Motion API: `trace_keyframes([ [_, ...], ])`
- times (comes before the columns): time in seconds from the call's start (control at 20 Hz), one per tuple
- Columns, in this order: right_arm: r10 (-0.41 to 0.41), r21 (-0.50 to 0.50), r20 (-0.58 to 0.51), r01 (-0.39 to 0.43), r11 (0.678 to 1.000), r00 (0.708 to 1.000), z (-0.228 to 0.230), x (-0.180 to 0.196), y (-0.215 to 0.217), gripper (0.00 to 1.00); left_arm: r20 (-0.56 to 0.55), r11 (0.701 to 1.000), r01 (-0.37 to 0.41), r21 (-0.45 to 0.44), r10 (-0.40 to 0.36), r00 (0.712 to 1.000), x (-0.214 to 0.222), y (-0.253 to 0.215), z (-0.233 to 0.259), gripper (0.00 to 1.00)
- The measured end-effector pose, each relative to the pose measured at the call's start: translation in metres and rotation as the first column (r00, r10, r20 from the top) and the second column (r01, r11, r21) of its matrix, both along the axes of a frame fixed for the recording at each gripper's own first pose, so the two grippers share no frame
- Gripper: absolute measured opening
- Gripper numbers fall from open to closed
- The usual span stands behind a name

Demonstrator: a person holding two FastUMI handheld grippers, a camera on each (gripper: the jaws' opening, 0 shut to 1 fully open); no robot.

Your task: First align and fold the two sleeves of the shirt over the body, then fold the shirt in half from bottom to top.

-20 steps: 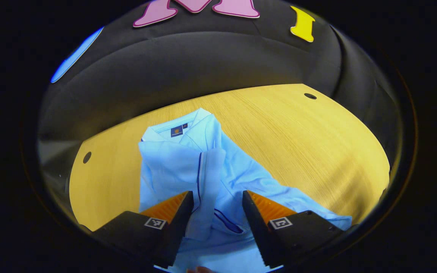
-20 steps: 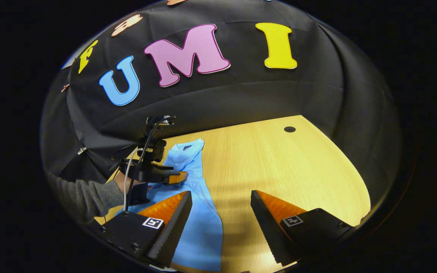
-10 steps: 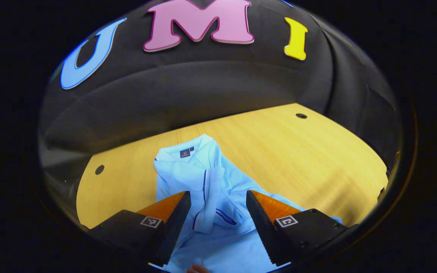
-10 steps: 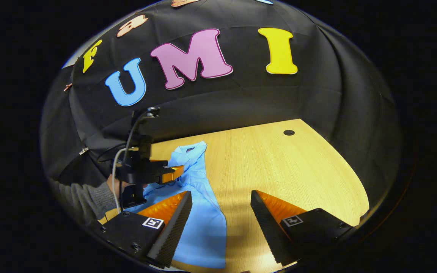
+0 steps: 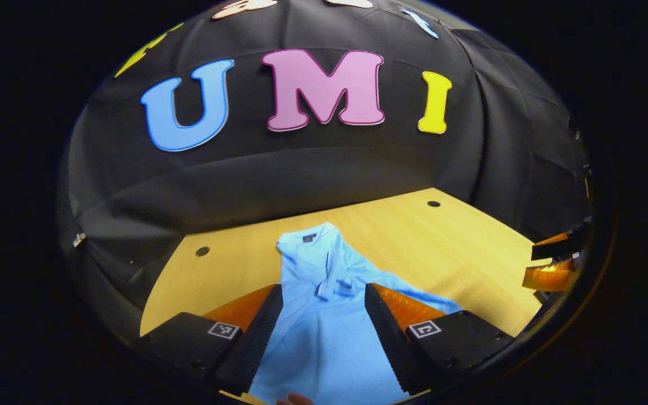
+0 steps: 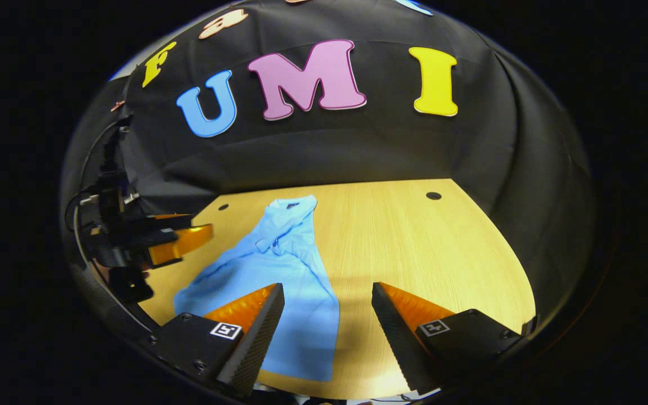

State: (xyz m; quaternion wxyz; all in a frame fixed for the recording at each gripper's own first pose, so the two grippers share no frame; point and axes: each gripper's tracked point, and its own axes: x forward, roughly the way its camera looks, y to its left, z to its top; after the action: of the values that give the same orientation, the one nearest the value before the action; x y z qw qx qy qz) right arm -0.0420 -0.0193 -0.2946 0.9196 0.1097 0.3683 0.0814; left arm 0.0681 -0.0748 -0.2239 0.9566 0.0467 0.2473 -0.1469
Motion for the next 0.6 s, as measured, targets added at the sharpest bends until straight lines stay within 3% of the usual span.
trace_keyframes([
  [0.15, 0.025, -0.023, -0.071, -0.027, 0.999, 0.997, -0.023, -0.029, 0.003, 0.98, -0.129, 0.999, -0.052, 0.006, 0.053, 0.990, -0.062, 0.034, -0.038, 0.94],
  [0.35, 0.055, -0.021, -0.144, -0.059, 0.998, 0.988, -0.046, -0.061, 0.019, 0.98, -0.292, 0.990, -0.134, 0.048, 0.143, 0.946, -0.127, 0.079, -0.093, 0.94],
  [0.6, 0.075, -0.057, -0.221, -0.090, 0.994, 0.972, -0.074, -0.085, 0.042, 0.98, -0.365, 0.984, -0.131, 0.124, 0.168, 0.916, -0.141, 0.108, -0.138, 0.95],
])
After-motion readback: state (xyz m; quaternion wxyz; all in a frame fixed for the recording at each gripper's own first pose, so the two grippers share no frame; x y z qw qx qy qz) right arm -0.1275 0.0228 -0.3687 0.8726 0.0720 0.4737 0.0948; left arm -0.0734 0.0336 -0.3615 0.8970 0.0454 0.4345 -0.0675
